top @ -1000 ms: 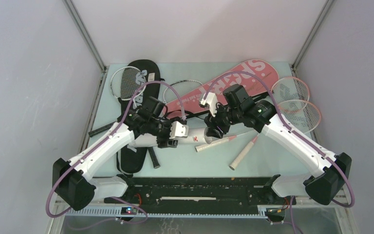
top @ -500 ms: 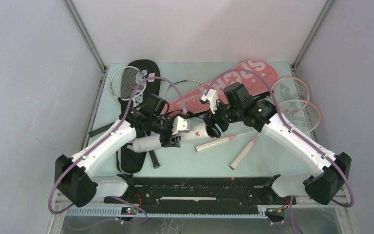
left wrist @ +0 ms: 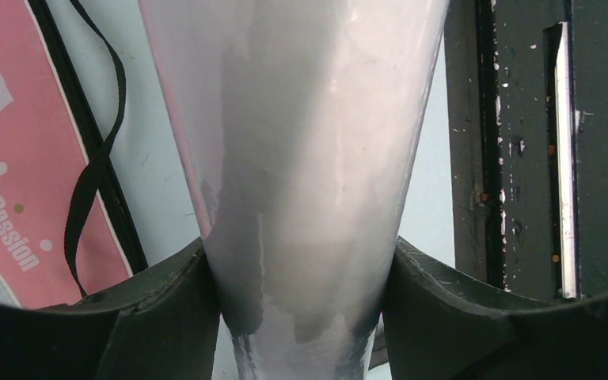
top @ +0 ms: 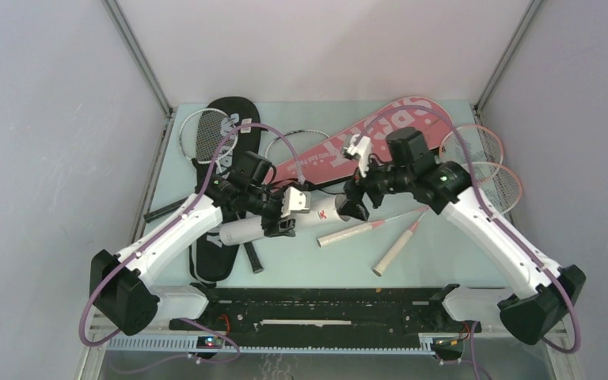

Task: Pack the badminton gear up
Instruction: Place the shuttlecock at the shuttle tube, then close the lid on the shuttle tube.

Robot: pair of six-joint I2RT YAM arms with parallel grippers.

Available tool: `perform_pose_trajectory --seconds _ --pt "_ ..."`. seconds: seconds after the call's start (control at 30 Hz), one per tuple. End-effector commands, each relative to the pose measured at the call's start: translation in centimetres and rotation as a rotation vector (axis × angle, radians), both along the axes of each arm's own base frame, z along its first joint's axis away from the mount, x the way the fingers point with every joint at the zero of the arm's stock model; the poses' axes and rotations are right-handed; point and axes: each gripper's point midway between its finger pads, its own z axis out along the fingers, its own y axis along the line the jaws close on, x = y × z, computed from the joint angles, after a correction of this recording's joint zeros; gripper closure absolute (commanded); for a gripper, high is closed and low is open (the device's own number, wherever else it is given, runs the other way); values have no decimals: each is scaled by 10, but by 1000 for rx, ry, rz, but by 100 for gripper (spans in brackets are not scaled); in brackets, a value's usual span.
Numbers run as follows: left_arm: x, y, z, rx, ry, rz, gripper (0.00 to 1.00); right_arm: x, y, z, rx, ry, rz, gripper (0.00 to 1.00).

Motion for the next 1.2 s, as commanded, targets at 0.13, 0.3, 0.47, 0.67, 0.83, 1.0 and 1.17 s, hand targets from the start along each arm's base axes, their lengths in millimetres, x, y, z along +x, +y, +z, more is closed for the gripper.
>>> perform_pose_trajectory --seconds 0.13,0.3,0.47,0.67,0.83,1.0,1.17 --pt "24 -7 40 -42 -133 45 48 -6 -34 47 115 -90 4 12" --pt "27 3 37 2 -169 73 47 40 -79 35 70 -99 -235 15" --pt "25 10 36 21 -202 57 46 87 -132 -15 -88 -24 -454 21" --pt "21 13 35 20 -219 46 46 113 -162 -81 -294 56 -534 24" --pt "20 15 34 23 -225 48 46 131 -176 -123 -416 98 -545 27" --pt "19 16 33 24 -223 57 46 141 -185 -157 -506 143 -528 28" --pt "19 16 34 19 -224 59 46 148 -190 -180 -558 171 -519 29"
